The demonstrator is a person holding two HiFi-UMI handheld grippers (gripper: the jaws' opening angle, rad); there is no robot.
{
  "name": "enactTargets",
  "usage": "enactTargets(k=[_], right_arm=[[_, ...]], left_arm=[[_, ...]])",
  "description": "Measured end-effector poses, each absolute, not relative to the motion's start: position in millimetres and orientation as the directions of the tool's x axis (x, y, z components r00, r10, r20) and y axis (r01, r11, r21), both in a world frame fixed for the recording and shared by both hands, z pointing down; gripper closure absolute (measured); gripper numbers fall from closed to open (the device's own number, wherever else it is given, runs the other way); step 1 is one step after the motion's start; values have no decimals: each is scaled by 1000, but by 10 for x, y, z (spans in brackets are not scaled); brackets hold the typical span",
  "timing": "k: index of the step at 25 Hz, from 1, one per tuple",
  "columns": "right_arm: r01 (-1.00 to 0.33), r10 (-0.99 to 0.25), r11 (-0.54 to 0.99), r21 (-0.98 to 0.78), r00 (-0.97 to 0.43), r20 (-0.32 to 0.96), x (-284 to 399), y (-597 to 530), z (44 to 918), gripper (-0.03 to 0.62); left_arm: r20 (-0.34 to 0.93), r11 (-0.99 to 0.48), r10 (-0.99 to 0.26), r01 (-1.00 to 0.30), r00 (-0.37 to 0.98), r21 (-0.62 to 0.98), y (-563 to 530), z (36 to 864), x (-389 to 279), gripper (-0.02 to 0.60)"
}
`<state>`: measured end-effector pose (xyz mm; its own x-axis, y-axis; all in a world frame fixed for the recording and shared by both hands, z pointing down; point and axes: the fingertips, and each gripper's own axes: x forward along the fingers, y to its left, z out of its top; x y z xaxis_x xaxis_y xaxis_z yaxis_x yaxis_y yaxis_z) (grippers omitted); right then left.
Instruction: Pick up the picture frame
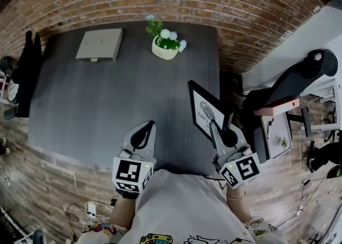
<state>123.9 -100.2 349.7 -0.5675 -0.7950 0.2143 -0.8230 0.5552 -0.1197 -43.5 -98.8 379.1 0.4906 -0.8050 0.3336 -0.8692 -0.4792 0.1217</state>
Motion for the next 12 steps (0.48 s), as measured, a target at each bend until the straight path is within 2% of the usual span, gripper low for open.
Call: enactTargets(k=[12], right_arm=[[-822, -791, 553, -137, -569, 223, 1241, -990, 3538, 582]], left_arm=[[338, -474, -806, -872, 486, 122, -981, 3804, -440, 568]])
